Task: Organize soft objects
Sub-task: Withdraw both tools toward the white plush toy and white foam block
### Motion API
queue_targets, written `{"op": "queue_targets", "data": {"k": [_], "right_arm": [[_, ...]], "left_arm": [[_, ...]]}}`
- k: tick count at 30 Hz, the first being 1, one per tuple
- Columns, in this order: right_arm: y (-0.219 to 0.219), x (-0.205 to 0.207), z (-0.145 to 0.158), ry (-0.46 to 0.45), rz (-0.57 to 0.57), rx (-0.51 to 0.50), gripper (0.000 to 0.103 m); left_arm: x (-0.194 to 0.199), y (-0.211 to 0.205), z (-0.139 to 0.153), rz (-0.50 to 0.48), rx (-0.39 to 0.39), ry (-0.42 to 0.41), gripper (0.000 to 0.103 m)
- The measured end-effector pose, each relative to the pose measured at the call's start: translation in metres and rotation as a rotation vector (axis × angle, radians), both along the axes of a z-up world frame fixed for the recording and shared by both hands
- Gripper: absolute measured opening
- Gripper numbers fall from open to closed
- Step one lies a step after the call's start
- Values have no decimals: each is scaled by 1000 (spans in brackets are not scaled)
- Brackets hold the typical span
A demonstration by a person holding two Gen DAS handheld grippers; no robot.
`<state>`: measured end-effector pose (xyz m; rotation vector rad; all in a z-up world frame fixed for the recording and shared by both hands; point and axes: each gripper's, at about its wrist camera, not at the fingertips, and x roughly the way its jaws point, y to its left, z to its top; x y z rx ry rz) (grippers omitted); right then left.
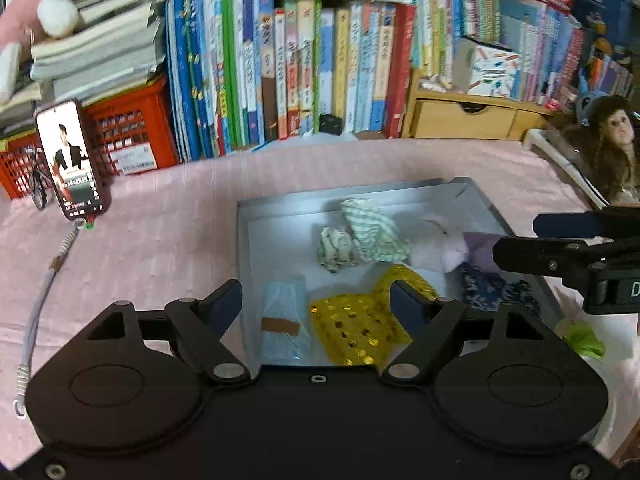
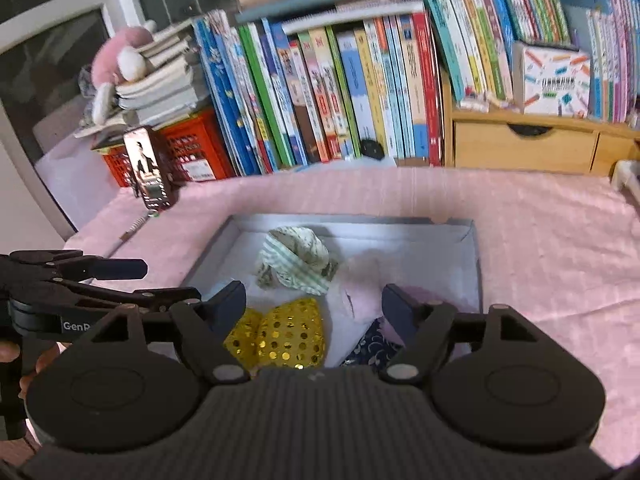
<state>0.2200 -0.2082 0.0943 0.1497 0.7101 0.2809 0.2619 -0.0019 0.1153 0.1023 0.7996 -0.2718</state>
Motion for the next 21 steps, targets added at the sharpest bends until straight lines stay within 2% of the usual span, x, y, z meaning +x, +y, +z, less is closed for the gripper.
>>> {"op": "queue_targets", "data": {"k": [10,21], "right_arm": [[-15,-58,32,-82,15,25,85],[-43,-123,47,-140,-16,32,87]], "left_arm": [[-75,-17,34,-110,-39,-92,81],[-163,-21,46,-210,-116,-194,83]]}}
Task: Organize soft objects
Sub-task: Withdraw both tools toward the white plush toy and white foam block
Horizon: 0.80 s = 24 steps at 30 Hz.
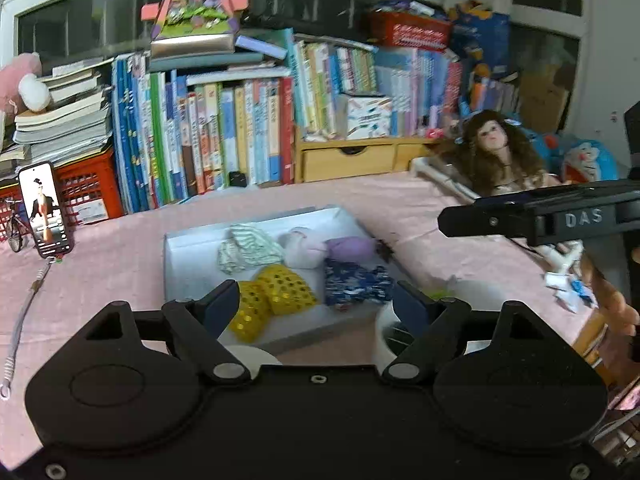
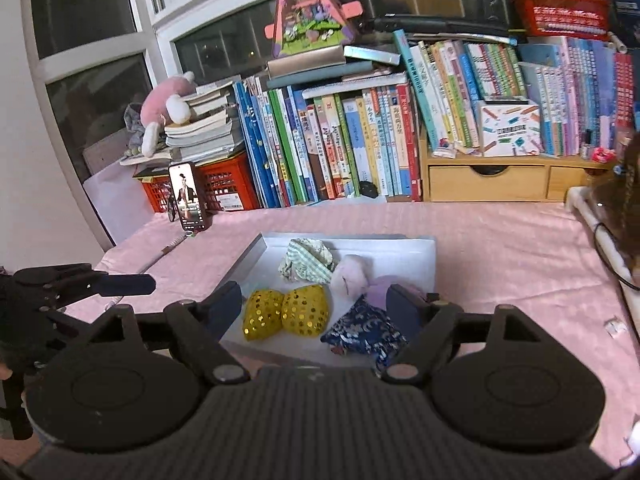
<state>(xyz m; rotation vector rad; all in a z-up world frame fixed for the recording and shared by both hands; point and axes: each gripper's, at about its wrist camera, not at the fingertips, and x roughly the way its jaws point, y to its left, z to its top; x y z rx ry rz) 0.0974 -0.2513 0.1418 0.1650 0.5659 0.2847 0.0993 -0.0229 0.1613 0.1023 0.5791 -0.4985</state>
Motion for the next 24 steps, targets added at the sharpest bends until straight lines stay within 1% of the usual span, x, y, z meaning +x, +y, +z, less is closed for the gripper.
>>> {"op": "queue_targets", "data": {"k": [5,11,16,20,24], "right_arm": [[-16,-23,-7,-15,-28,14,88],[-33,-36,-26,8,-83,9,88],[-48,-41,-44,40,-123,16,88],[-58,-45,-56,55,-154,14,89],[-66,-48,-67,58,-187,4,89]], "left_arm": [[-36,-9,-12,-49,-10,-26,83],[-66,-23,-32,-106,-43,-9,83],[-86,-35,-48,-130,-49,-22,83],[-97,-46,-60,-149,-54,-7,83],[-109,-59,-74,-172,-38,-12,83]]}}
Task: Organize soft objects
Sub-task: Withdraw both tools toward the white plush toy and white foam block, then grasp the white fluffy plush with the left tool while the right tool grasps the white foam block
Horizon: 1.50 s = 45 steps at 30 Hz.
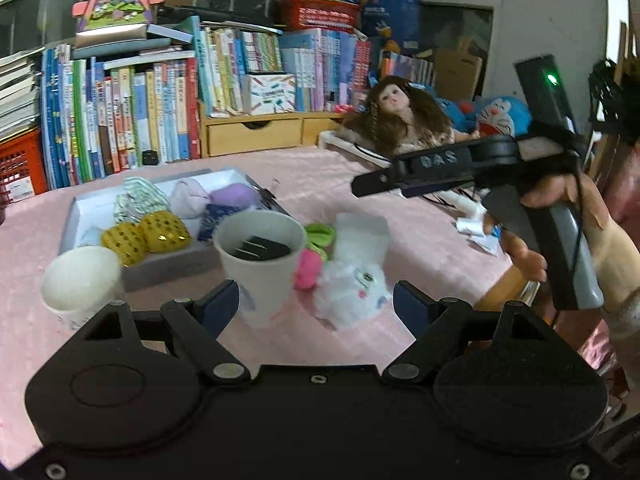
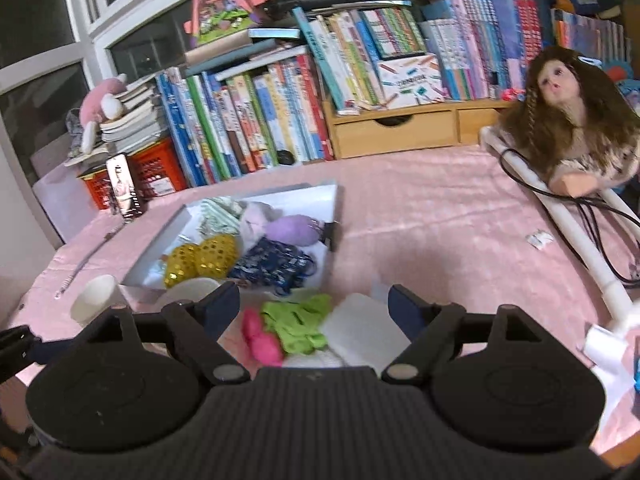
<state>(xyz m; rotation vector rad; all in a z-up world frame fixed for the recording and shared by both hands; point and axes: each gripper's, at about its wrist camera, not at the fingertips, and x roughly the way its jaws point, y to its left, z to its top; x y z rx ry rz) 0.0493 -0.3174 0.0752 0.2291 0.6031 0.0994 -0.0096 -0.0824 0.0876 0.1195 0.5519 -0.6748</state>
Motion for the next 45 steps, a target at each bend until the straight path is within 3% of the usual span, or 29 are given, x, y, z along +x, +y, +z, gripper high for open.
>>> {"op": "queue_targets", "data": {"k": [7,14,22,36,38,40,45], "right_arm": [[-15,-4,-14,-23,-39,31,89],[-22,-9,-33,-127,-20,51,90],[-35,6,-58,-54,8,107,91],[-38,35,-78,31,48,159,94],[-38,38,-79,48,50,170,90],[-38,39,-80,67,51,176,79],[-37,34,-77,89,60,186,76]], "left_arm": [[-14,-34,-30,-21,54,-38,82],[-9,-67,-66,27,71,-61,81],[3,-93,-90,83,83,-113,80],[24,-117,-106,135,83,-76,80],[28,-118,-107,147,80,-70,80],[31,-119,-107,153,77,-65,80],[36,-120,-107,162,59,-50,80]]}}
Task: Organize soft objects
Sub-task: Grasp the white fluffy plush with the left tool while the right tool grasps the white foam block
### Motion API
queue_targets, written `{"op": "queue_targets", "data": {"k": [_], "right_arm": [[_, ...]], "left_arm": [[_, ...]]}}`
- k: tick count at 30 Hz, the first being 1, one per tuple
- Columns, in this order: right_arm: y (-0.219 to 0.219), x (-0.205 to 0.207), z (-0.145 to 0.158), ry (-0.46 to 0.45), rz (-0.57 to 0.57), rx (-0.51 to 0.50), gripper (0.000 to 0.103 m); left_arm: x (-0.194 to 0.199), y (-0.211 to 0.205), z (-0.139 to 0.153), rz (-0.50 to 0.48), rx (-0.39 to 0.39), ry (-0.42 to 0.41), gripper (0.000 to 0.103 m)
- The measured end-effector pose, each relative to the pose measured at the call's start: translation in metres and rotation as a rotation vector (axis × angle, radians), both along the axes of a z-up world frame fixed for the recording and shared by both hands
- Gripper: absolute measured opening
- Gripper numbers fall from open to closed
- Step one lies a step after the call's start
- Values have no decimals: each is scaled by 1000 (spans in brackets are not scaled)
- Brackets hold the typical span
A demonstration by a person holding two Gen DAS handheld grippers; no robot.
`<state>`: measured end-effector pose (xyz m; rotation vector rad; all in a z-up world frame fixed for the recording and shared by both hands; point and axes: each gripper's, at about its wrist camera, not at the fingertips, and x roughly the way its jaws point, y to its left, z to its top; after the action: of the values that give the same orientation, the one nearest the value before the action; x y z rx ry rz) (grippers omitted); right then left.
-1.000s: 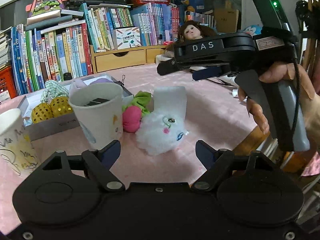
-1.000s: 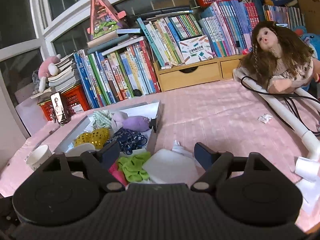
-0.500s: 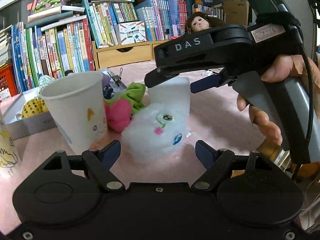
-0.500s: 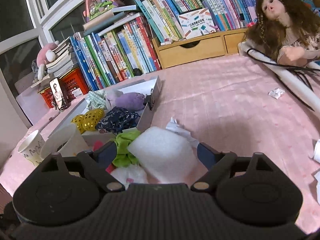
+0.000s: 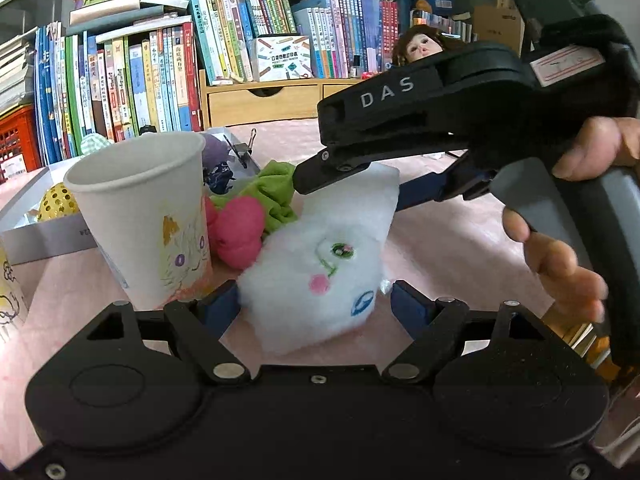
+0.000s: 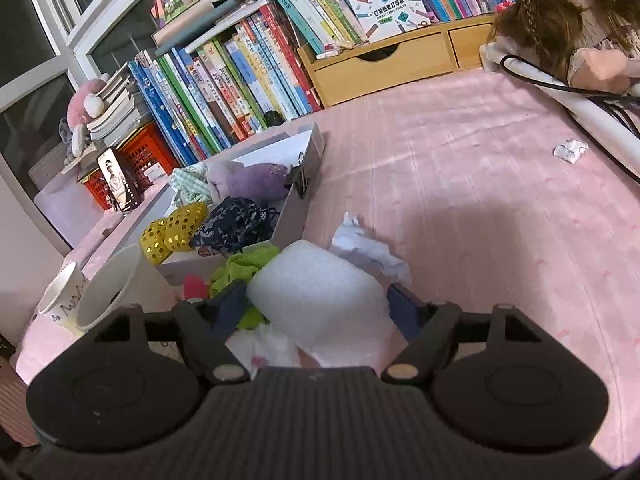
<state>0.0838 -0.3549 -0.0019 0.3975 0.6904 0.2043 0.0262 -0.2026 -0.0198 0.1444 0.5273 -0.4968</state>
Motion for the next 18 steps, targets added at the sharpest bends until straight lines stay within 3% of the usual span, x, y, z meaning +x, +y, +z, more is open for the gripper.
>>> {"op": "queue_targets", "data": {"k": [11,18], "right_arm": [[-4,-12,6,47,14,68,75],[-4,-18,9,61,1,76,74]], "left_arm": [[5,-1,1,0,-18,1,80],[9,0,0,2,-18,7,64]]}}
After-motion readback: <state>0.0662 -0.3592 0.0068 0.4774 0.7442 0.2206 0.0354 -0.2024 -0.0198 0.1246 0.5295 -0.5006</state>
